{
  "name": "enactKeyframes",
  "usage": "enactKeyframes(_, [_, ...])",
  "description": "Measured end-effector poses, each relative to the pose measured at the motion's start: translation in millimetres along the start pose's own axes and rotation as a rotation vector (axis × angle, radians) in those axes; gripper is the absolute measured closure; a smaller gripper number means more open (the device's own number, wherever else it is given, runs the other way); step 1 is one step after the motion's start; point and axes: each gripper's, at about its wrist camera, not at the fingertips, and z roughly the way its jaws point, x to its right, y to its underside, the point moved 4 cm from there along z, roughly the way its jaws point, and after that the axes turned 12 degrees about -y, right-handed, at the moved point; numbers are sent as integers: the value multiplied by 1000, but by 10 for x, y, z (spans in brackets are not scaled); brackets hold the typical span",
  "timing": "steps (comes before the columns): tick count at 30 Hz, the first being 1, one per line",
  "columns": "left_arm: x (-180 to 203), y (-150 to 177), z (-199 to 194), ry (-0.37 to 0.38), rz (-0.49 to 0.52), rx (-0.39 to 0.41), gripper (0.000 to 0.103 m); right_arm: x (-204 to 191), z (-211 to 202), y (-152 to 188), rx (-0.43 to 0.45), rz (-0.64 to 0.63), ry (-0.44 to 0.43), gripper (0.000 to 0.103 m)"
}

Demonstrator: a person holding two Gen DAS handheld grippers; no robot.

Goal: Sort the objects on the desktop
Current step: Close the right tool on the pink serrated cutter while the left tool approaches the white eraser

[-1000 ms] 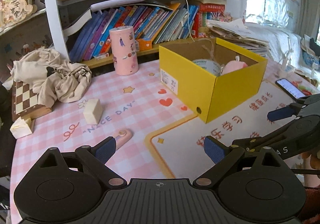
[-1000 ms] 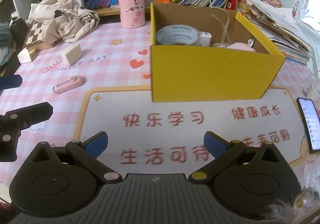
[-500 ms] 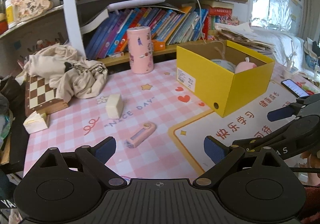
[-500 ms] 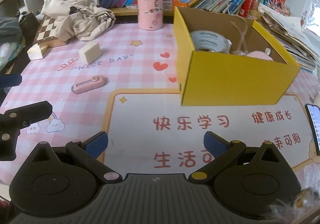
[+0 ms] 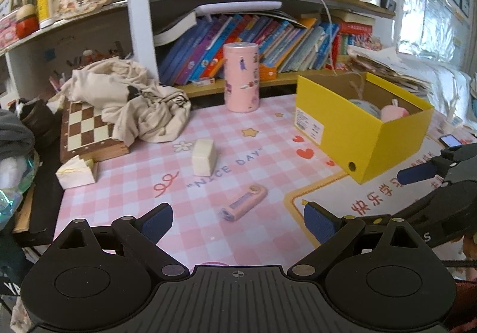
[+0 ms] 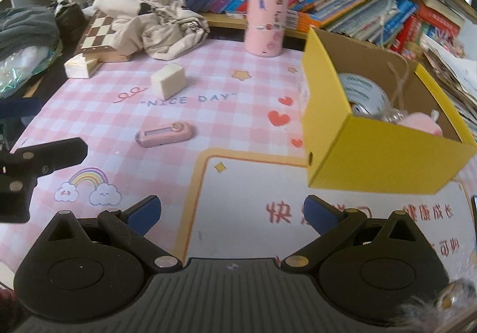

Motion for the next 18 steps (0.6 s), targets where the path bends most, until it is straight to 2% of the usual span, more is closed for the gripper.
enactKeyframes(10, [-222, -138, 120, -27, -53, 40, 6, -147, 122, -260, 33, -94, -25, 0])
enactKeyframes(18, [-339, -241, 313, -44, -69, 28, 6, -186, 312, -515, 51, -110, -55, 0])
